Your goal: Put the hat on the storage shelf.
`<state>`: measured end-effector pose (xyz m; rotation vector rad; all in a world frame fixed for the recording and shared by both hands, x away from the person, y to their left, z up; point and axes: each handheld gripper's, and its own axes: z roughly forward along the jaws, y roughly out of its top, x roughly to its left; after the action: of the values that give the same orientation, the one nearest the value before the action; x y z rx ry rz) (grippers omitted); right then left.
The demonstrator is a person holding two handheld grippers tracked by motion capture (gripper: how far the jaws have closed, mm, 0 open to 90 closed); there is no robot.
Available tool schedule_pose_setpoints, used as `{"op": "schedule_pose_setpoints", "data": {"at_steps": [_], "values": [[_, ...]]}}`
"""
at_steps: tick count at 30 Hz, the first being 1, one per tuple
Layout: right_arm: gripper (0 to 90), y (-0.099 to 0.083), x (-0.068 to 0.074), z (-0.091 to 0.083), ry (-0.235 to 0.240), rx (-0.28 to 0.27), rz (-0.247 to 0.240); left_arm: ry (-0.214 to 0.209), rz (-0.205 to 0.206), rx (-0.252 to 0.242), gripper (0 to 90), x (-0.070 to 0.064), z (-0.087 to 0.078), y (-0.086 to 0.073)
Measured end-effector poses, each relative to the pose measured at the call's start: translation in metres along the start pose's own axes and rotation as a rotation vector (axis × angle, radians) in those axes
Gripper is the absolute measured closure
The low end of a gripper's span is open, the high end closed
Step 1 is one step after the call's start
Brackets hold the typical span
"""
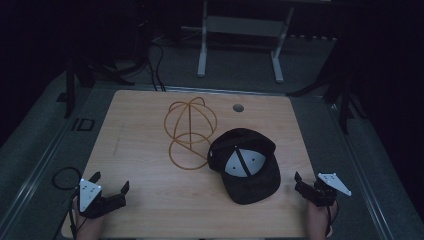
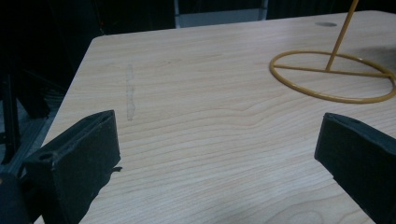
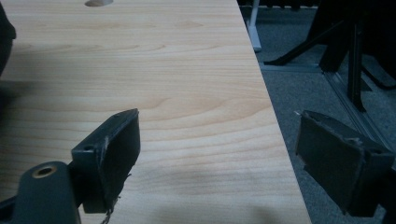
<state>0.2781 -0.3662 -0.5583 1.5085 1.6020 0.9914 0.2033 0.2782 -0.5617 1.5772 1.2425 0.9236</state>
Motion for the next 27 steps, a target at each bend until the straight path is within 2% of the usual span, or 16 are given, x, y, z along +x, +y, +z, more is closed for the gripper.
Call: {"op": "schedule_pose_setpoints", "data": {"at_steps": [3,7,8,12,13,14,16,18,22,23,25,26,27], "values": [[13.9,0.000,0.000,0.000,-0.001,-0.005,0.003,-0.005,-0.010,-0.008,0.6,0.000,-0.001,0.000],[13.2,0.000,-0.001,0.000,0.013,0.009,0.010,-0.008,-0.004,0.006,0.6,-0.002,0.000,0.001],[13.1,0.001,-0.002,0.000,0.028,0.012,0.004,-0.015,0.000,0.006,0.6,-0.004,-0.001,0.001],[13.1,0.003,-0.002,-0.003,0.021,0.003,-0.022,-0.014,0.017,-0.001,0.6,-0.009,-0.002,0.002],[13.1,0.008,-0.007,-0.011,0.040,-0.004,0.019,-0.018,0.016,-0.001,0.6,-0.012,-0.004,0.003],[13.1,0.011,-0.008,-0.013,0.051,-0.007,0.019,-0.025,0.016,-0.005,0.6,-0.014,-0.004,0.003],[12.7,0.018,-0.007,-0.017,0.051,-0.008,-0.004,-0.045,0.015,0.007,0.6,-0.018,-0.004,0.004],[12.2,0.027,-0.005,-0.022,0.070,-0.023,-0.012,-0.031,0.030,0.012,0.6,-0.022,-0.003,0.005],[11.6,0.045,0.000,-0.031,0.125,-0.089,-0.046,-0.024,0.044,0.007,0.6,-0.029,-0.004,0.006],[11.6,0.052,0.003,-0.033,0.151,-0.106,-0.060,-0.034,0.033,-0.003,0.6,-0.030,-0.004,0.006],[12.2,0.062,0.009,-0.036,0.162,-0.103,-0.095,-0.046,0.011,0.012,0.6,-0.032,-0.005,0.008],[12.6,0.067,0.013,-0.037,0.166,-0.096,-0.120,-0.052,-0.004,0.040,0.6,-0.033,-0.006,0.010],[12.6,0.073,0.016,-0.038,0.191,-0.086,-0.136,-0.059,-0.022,0.082,0.6,-0.034,-0.006,0.013]]}}
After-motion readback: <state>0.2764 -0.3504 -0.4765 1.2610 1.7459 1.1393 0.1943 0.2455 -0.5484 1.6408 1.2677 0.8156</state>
